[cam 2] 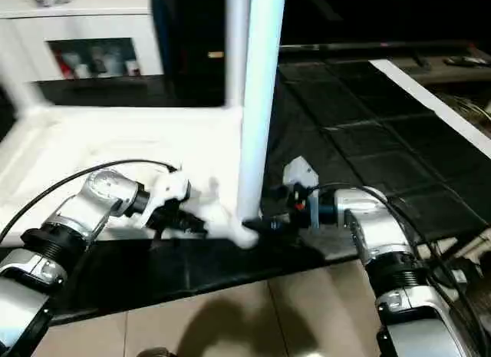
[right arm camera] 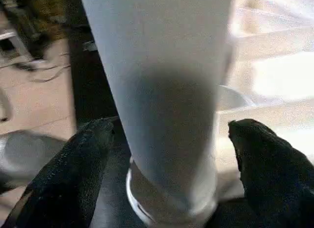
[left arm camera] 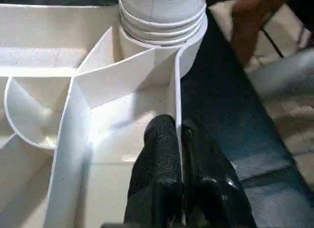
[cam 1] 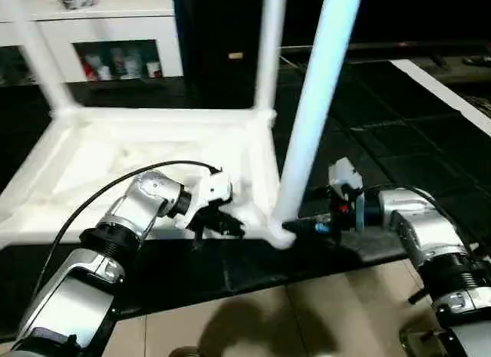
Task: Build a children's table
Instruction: Rotate leg to tighten
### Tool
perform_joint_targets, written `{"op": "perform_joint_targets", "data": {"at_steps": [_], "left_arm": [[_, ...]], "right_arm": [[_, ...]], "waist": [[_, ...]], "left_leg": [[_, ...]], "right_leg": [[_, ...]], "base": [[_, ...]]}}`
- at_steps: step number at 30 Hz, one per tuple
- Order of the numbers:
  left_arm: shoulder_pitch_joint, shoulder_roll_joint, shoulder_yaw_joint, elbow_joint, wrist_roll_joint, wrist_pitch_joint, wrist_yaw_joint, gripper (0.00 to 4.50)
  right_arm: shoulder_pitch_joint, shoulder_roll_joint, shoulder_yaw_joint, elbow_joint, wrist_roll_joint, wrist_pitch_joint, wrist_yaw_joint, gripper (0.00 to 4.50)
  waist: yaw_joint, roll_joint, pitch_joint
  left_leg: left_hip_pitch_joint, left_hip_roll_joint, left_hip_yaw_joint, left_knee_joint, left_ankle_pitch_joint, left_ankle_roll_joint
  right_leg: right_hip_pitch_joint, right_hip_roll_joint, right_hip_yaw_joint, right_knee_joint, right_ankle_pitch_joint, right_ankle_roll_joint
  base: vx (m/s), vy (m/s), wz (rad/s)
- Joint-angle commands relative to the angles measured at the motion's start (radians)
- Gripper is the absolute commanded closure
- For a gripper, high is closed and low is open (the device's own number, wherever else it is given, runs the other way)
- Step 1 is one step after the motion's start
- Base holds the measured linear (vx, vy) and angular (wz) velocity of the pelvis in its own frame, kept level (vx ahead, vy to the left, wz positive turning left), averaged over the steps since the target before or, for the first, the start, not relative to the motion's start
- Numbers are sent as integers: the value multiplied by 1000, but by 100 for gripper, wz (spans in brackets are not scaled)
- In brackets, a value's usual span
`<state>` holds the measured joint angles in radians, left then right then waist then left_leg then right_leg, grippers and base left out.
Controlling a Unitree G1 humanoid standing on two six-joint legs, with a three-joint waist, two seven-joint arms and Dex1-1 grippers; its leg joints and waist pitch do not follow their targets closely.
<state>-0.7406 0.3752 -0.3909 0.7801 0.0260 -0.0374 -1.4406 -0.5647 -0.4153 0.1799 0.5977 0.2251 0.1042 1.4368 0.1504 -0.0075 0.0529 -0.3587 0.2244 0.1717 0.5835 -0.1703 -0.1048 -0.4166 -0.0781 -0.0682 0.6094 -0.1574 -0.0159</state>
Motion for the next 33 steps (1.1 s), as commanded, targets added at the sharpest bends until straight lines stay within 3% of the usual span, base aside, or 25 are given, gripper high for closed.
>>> {"op": "perform_joint_targets", "data": {"at_steps": [1,6,10,15,17,23,29,31,32,33], "left_arm": [[-16,-8,-32,-27,16,-38,-59,450],[-20,-5,-35,-8,31,-65,-54,450],[-25,-4,-35,10,38,-80,-46,450],[-23,-7,-26,22,41,-90,-38,450],[-23,-9,-24,28,42,-92,-32,450],[-30,-11,-22,51,53,-97,-13,450],[-46,-44,26,52,26,13,70,450],[-49,-64,50,42,11,67,120,450],[-55,-102,79,32,-4,134,204,450],[-57,-114,86,30,-7,152,230,450]], "right_arm": [[-31,-4,11,9,7,0,38,82],[-43,-2,23,21,12,25,88,121],[-49,-4,31,29,12,33,114,143],[-48,-3,35,39,16,42,142,179],[-44,-3,35,33,19,48,146,211],[-33,-2,34,22,27,69,163,234],[7,17,11,-18,32,96,81,239],[24,43,-5,-28,18,100,-16,239],[35,108,-40,-30,0,115,-199,240],[35,128,-51,-31,-3,126,-251,242]], "waist": [[-8,-6,-69],[-7,-15,-68],[-7,-15,-69],[-8,-15,-67],[-8,-14,-68],[-5,-13,-69],[1,-12,-66],[0,-11,-64],[-8,-14,-62],[-11,-13,-61]], "left_leg": [[7,7,9,-64,-252,43],[5,7,9,-64,-236,46],[3,7,9,-63,-221,49],[4,6,9,-64,-235,45],[5,7,9,-64,-233,43],[4,6,9,-63,-227,43],[7,7,8,-64,-236,39],[9,7,7,-66,-245,26],[4,4,4,-71,-256,16],[6,2,4,-71,-265,9]], "right_leg": [[55,-54,36,-75,-297,-205],[56,-56,36,-74,-310,-192],[56,-56,35,-71,-293,-197],[55,-57,35,-78,-343,-180],[54,-55,35,-76,-329,-185],[56,-56,35,-73,-311,-190],[55,-56,36,-77,-335,-188],[52,-58,36,-78,-354,-181],[57,-57,34,-80,-389,-166],[54,-56,33,-82,-409,-159]], "base": [[0,0,0],[0,0,0],[0,0,0],[0,0,0],[0,0,0],[0,0,0],[0,0,0],[0,0,0],[0,0,0],[0,0,0]]}}
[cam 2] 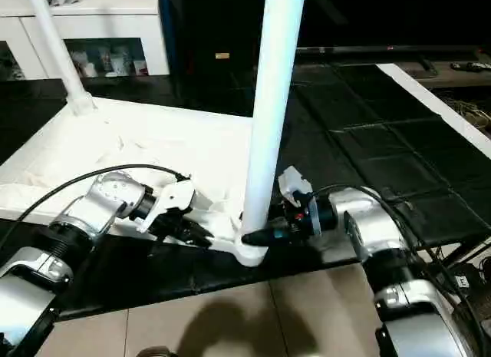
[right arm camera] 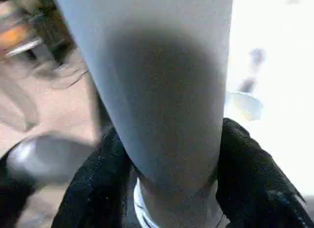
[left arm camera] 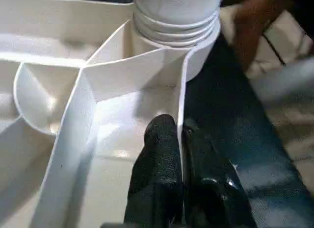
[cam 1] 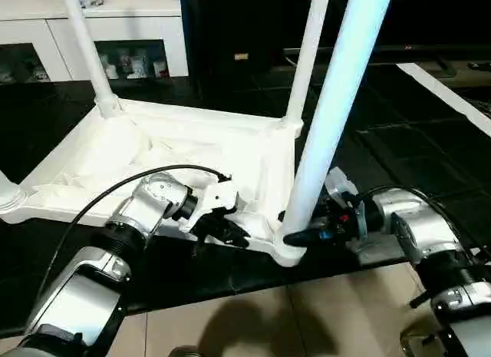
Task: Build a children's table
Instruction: Rotate leg to tighten
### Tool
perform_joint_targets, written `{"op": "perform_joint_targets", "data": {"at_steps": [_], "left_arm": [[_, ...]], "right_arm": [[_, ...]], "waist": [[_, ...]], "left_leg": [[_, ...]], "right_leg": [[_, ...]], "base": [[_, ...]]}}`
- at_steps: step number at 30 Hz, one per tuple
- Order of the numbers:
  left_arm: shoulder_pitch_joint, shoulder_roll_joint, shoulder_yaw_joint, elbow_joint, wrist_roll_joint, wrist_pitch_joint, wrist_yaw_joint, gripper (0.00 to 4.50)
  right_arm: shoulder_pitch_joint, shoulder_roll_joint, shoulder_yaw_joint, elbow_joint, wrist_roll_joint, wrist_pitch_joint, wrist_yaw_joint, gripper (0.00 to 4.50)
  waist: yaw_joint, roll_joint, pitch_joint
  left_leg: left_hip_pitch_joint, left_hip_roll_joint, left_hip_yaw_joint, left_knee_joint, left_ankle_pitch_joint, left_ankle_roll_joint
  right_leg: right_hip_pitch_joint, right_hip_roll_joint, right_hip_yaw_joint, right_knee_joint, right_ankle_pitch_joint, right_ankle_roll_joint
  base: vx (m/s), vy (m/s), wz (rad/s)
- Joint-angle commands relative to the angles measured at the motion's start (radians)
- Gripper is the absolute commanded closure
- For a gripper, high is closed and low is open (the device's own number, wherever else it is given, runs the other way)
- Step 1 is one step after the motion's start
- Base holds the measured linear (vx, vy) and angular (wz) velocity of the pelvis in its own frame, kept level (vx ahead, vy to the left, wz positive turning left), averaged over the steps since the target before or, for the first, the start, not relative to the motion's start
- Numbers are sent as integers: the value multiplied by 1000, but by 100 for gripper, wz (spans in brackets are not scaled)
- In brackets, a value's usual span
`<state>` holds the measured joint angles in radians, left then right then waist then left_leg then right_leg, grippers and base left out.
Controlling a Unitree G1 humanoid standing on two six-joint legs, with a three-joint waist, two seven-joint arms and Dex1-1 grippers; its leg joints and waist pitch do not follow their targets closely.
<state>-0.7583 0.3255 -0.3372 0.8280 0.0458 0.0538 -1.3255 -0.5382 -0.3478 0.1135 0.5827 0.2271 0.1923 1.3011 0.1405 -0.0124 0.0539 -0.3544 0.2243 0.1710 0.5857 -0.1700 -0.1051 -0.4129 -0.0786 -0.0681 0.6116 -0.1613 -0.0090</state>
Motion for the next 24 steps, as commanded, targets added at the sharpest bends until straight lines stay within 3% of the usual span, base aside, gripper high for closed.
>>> {"op": "perform_joint_targets", "data": {"at_steps": [1,4,6,7,12,14,16,24], "left_arm": [[-44,-88,46,-24,-35,93,157,450],[-56,-138,70,-27,-40,141,249,450],[-80,-194,86,-6,-18,157,383,450],[-86,-206,90,-2,-13,160,414,450],[-103,-251,88,-8,15,177,498,450],[-99,-253,86,-21,18,187,501,450],[-84,-225,70,-31,31,170,468,450],[-48,-148,49,-27,43,98,361,450]], "right_arm": [[3,100,-5,-3,-10,50,-211,243],[-18,179,-39,33,-17,91,-382,246],[-64,262,-56,112,-31,94,-535,246],[-76,278,-60,131,-32,92,-562,246],[-137,328,-62,208,-85,51,-697,246],[-137,336,-65,201,-101,40,-706,192],[-121,323,-66,175,-98,38,-672,177],[-75,228,-60,126,-85,-52,-528,115]], "waist": [[-16,-12,-62],[-34,-9,-60],[-55,-6,-62],[-58,-9,-62],[-60,-7,-67],[-59,-5,-68],[-57,-9,-68],[-52,-8,-71]], "left_leg": [[-1,-3,0,-75,-282,-2],[-2,-4,-2,-78,-290,-11],[-3,-10,-1,-72,-279,-3],[0,-12,0,-70,-278,5],[0,-9,4,-71,-252,21],[-2,-7,5,-71,-234,24],[-3,-7,7,-71,-213,39],[-6,-6,9,-69,-193,57]], "right_leg": [[55,-59,29,-91,-480,-136],[50,-58,28,-97,-511,-117],[49,-56,27,-104,-522,-109],[47,-54,26,-108,-521,-108],[49,-51,29,-101,-435,-135],[52,-51,32,-94,-368,-156],[55,-49,34,-87,-297,-182],[61,-51,36,-82,-247,-191]], "base": [[0,0,0],[0,0,0],[0,0,0],[0,0,0],[0,0,0],[0,0,0],[0,0,0],[0,0,0]]}}
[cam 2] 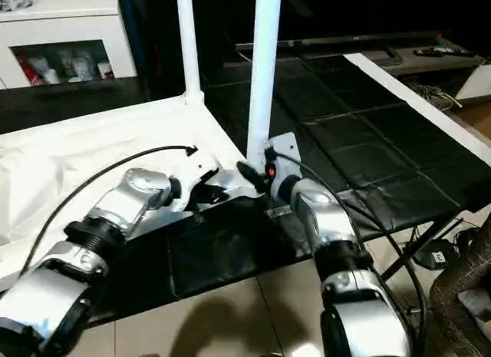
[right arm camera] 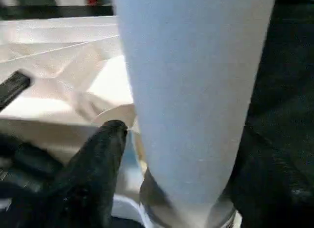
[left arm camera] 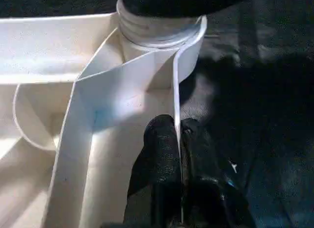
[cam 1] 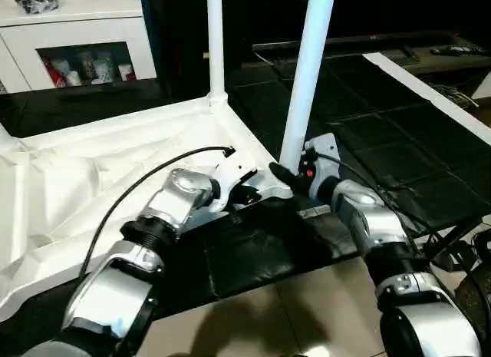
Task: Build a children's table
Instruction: Rotate leg to tighten
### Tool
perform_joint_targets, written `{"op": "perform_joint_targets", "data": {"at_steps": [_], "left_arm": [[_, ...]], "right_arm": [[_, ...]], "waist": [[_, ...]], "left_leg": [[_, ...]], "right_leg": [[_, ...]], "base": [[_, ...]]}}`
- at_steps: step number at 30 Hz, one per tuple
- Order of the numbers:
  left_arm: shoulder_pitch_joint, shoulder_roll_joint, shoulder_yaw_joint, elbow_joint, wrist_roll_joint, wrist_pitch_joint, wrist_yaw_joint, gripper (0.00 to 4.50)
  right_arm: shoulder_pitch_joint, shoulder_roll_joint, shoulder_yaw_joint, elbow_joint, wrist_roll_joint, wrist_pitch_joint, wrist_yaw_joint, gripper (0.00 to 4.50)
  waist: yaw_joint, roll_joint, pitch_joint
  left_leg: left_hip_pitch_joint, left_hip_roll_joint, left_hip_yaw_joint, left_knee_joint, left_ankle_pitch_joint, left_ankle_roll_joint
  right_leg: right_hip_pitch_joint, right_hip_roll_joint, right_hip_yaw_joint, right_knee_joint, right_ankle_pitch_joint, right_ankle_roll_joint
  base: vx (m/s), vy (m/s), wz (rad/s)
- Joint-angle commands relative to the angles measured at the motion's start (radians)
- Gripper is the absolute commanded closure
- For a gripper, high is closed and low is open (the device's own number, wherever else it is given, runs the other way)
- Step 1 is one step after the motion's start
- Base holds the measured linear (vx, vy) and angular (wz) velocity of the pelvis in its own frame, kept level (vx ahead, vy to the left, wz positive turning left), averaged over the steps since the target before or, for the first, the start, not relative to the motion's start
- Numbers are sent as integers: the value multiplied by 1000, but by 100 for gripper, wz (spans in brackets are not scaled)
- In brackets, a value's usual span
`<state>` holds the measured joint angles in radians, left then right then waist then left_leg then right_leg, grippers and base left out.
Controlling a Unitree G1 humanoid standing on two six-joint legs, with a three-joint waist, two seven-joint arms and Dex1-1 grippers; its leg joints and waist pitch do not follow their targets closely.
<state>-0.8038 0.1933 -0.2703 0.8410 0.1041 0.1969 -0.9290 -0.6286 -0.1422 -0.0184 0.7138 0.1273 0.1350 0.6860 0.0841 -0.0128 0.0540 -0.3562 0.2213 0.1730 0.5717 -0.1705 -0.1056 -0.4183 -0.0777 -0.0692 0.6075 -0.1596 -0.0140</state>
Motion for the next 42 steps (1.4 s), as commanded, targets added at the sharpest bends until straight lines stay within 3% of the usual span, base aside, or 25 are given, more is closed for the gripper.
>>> {"op": "perform_joint_targets", "data": {"at_steps": [1,3,4,5,8,10,11,15,16,22,23,28,35,42], "left_arm": [[6,13,-19,-33,-15,-91,-83,450],[10,25,-19,-29,-17,-110,-112,450],[18,55,-28,-25,-20,-166,-183,450],[23,68,-33,-28,-28,-184,-231,450],[30,106,-57,-38,-37,-225,-345,450],[31,115,-65,-39,-35,-239,-365,450],[31,125,-72,-37,-36,-256,-394,450],[28,152,-93,-28,-33,-304,-504,450],[27,153,-96,-26,-31,-311,-514,450],[24,161,-125,-11,-3,-363,-528,450],[22,162,-128,-4,3,-372,-525,450],[19,163,-123,13,10,-390,-526,450],[11,160,-126,37,14,-407,-521,450],[0,146,-113,64,24,-382,-465,450]], "right_arm": [[37,-22,67,-38,34,-10,173,104],[46,-44,63,-51,43,-12,210,81],[61,-94,62,-83,61,-11,296,77],[68,-122,65,-99,72,-9,348,69],[82,-199,89,-132,81,-4,492,38],[84,-215,96,-138,82,-2,523,23],[83,-232,103,-137,73,-19,547,23],[70,-284,131,-135,100,-15,716,23],[67,-286,135,-135,105,-12,734,50],[44,-294,182,-115,102,-5,829,94],[39,-290,188,-110,101,2,841,94],[37,-287,196,-111,108,16,879,141],[37,-289,206,-105,112,18,893,210],[57,-282,206,-125,111,21,879,243]], "waist": [[6,-6,-71],[11,-7,-71],[14,-8,-70],[15,-3,-70],[25,-3,-72],[32,-2,-70],[37,4,-69],[45,-2,-70],[49,-2,-70],[57,-1,-70],[58,-8,-69],[60,-7,-71],[62,-2,-71],[65,-4,-71]], "left_leg": [[-3,0,7,-55,-191,62],[-3,-1,8,-54,-191,70],[-3,0,8,-54,-193,73],[-2,1,9,-54,-198,76],[1,4,11,-52,-201,73],[5,8,12,-52,-209,76],[6,9,12,-52,-214,69],[4,9,11,-53,-231,63],[4,9,11,-52,-224,65],[6,11,9,-54,-233,51],[5,10,9,-53,-233,51],[3,10,8,-53,-216,48],[3,8,9,-51,-213,49],[5,9,8,-52,-223,44]], "right_leg": [[65,-53,38,-76,-235,-195],[67,-52,38,-76,-227,-200],[69,-51,37,-77,-227,-199],[68,-51,37,-76,-229,-202],[67,-51,35,-73,-218,-218],[62,-49,37,-70,-203,-230],[60,-51,38,-69,-203,-234],[63,-52,37,-71,-227,-229],[63,-52,38,-70,-224,-228],[60,-53,37,-69,-243,-226],[61,-54,37,-69,-254,-223],[61,-57,38,-70,-268,-208],[61,-55,36,-69,-251,-214],[61,-55,37,-70,-263,-211]], "base": [[0,0,0],[0,0,0],[0,0,0],[0,0,0],[0,0,0],[0,0,0],[0,0,0],[0,0,0],[0,0,0],[0,0,0],[0,0,0],[0,0,0],[0,0,0],[0,0,0]]}}
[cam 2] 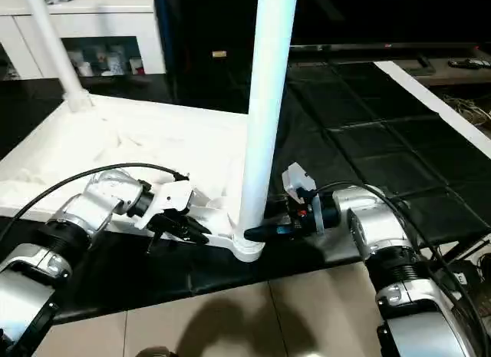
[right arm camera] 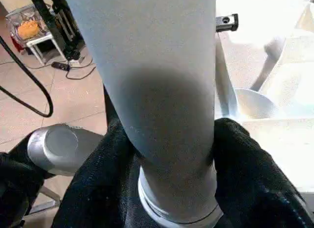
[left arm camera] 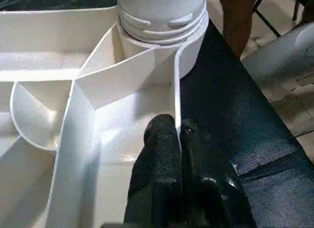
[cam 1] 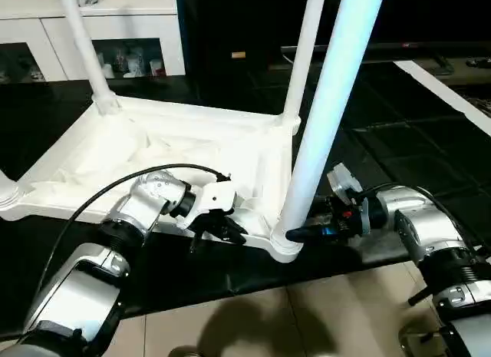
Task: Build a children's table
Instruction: Rotate leg to tighten
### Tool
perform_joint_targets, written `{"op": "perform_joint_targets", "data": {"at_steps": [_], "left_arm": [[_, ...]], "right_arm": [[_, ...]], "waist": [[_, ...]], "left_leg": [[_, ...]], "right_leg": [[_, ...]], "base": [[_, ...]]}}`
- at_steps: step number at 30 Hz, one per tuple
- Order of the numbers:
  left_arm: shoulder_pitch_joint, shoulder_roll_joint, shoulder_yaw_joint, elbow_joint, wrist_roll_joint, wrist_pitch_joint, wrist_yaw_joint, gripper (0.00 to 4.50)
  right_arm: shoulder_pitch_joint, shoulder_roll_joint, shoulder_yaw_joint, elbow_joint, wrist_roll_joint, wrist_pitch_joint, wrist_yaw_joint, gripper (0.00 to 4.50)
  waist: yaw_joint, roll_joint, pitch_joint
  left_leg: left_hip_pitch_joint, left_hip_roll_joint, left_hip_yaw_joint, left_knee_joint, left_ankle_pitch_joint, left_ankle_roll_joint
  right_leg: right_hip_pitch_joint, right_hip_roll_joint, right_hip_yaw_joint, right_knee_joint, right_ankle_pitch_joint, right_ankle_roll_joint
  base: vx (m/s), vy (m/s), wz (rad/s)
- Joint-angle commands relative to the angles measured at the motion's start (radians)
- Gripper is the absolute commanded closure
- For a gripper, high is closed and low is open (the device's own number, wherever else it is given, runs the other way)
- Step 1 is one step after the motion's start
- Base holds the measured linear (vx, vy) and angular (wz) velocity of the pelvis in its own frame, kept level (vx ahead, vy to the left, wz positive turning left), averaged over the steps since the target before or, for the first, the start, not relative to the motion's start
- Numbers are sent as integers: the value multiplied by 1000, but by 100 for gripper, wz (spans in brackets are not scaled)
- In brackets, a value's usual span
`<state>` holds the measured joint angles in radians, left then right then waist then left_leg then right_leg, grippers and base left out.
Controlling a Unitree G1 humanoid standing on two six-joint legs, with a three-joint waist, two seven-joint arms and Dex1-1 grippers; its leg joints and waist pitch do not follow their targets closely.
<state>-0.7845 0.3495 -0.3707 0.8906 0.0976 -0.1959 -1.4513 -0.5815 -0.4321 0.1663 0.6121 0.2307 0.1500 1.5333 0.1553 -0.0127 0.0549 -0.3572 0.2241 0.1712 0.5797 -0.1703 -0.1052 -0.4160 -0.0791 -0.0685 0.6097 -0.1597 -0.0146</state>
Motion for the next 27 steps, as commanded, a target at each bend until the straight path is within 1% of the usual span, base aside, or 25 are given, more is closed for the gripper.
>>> {"op": "perform_joint_targets", "data": {"at_steps": [1,3,4,5,6,7,8,9,10,11,12,13,14,15,16,17,18,19,20,21,22,23,24,26,27], "left_arm": [[-23,-19,-3,20,28,36,79,450],[-26,-35,17,19,13,72,108,450],[-27,-44,27,15,4,92,125,450],[-28,-51,33,12,-1,107,136,450],[-35,-80,52,6,-5,163,210,450],[-37,-90,57,5,-5,179,235,450],[-41,-112,66,1,-6,211,279,450],[-43,-126,72,-1,-7,231,305,450],[-47,-153,83,-6,-10,262,348,450],[-48,-155,84,-7,-11,264,352,450],[-51,-172,91,-10,-14,282,378,450],[-56,-196,101,-14,-18,305,414,450],[-64,-231,114,-20,-23,339,469,450],[-69,-249,121,-23,-24,354,500,450],[-75,-273,130,-28,-24,375,543,450],[-82,-297,138,-29,-23,388,587,450],[-86,-312,140,-30,-20,394,610,450],[-90,-328,138,-31,-14,392,627,450],[-91,-330,135,-30,-11,386,629,450],[-91,-330,132,-33,-7,386,630,450],[-89,-325,129,-38,-2,382,625,450],[-88,-323,127,-41,1,380,622,450],[-80,-305,119,-46,13,367,612,450],[-75,-297,115,-50,19,364,610,450],[-66,-285,113,-55,22,362,600,450]], "right_arm": [[19,16,13,-30,10,10,7,245],[32,31,-4,-44,16,20,-42,246],[41,44,-16,-54,19,37,-86,248],[48,54,-25,-62,21,49,-118,250],[70,99,-47,-77,1,69,-264,252],[78,114,-53,-83,-5,78,-309,253],[88,151,-65,-91,-9,98,-388,254],[94,175,-73,-96,-10,112,-435,254],[99,212,-79,-101,-13,127,-498,254],[99,215,-80,-102,-13,128,-504,255],[99,237,-81,-101,-17,136,-537,255],[88,271,-85,-87,-25,145,-595,255],[65,316,-93,-55,-41,149,-679,255],[49,341,-101,-34,-48,151,-730,255],[25,372,-116,-6,-53,163,-801,255],[-7,401,-135,35,-57,163,-874,255],[-27,420,-146,61,-59,152,-915,255],[-54,439,-156,98,-61,122,-949,255],[-61,443,-160,108,-59,112,-953,255],[-64,449,-168,108,-55,112,-959,199],[-64,453,-175,103,-52,110,-958,199],[-64,454,-178,100,-51,110,-957,199],[-56,445,-179,88,-51,111,-940,179],[-52,440,-181,84,-55,109,-934,159],[-44,429,-180,81,-62,97,-921,153]], "waist": [[-6,-4,-70],[-6,-5,-68],[-4,-5,-65],[-6,-5,-63],[-10,-7,-61],[-11,-6,-61],[-19,-5,-61],[-21,-7,-60],[-27,-7,-59],[-37,-8,-58],[-40,-8,-60],[-48,-8,-60],[-50,1,-60],[-56,-1,-60],[-62,-2,-60],[-69,-1,-62],[-72,-1,-63],[-74,0,-65],[-76,-2,-66],[-76,-2,-67],[-73,-3,-69],[-71,-4,-72],[-70,-10,-72],[-65,-6,-73],[-63,-6,-72]], "left_leg": [[7,7,11,-60,-226,42],[8,7,11,-62,-241,40],[9,6,10,-64,-253,36],[10,6,7,-67,-273,28],[10,5,6,-70,-281,15],[14,4,5,-70,-292,11],[14,1,1,-72,-303,5],[13,-1,1,-72,-305,5],[10,-2,-1,-73,-302,-1],[6,-5,-2,-74,-303,-2],[9,-6,-2,-73,-304,0],[11,-7,-1,-70,-302,8],[12,-6,-2,-71,-303,8],[10,-6,-1,-71,-305,7],[11,-8,-2,-71,-312,3],[9,-8,-3,-71,-305,1],[6,-7,-4,-71,-299,-1],[4,-8,-4,-72,-283,-1],[4,-9,-2,-70,-278,9],[3,-9,0,-69,-271,15],[5,-8,3,-67,-251,28],[1,-9,4,-67,-219,42],[0,-9,6,-67,-207,48],[-1,-8,7,-65,-163,61],[0,-8,8,-66,-161,64]], "right_leg": [[57,-53,36,-74,-269,-208],[57,-54,36,-77,-300,-205],[56,-55,36,-81,-333,-195],[56,-56,35,-85,-381,-179],[55,-56,35,-87,-411,-163],[52,-57,34,-90,-432,-155],[54,-59,31,-96,-479,-138],[54,-58,31,-99,-503,-126],[53,-59,30,-101,-524,-113],[54,-58,28,-105,-547,-99],[53,-59,27,-108,-555,-95],[48,-58,29,-111,-552,-98],[48,-58,29,-110,-546,-102],[47,-56,29,-110,-538,-105],[46,-55,26,-109,-538,-110],[48,-55,28,-106,-525,-113],[50,-56,28,-104,-512,-118],[53,-55,27,-103,-482,-123],[52,-54,30,-103,-451,-131],[53,-53,31,-101,-426,-137],[54,-51,35,-97,-364,-151],[60,-50,36,-89,-296,-169],[61,-50,37,-87,-273,-176],[66,-52,37,-80,-216,-195],[65,-52,37,-80,-215,-199]], "base": [[0,0,0],[0,0,0],[0,0,0],[0,0,0],[0,0,0],[0,0,0],[0,0,0],[0,0,0],[0,0,0],[0,0,0],[0,0,0],[0,0,0],[0,0,0],[0,0,0],[0,0,0],[0,0,0],[0,0,0],[0,0,0],[0,0,0],[0,0,0],[0,0,0],[0,0,0],[0,0,0],[0,0,0],[0,0,0]]}}
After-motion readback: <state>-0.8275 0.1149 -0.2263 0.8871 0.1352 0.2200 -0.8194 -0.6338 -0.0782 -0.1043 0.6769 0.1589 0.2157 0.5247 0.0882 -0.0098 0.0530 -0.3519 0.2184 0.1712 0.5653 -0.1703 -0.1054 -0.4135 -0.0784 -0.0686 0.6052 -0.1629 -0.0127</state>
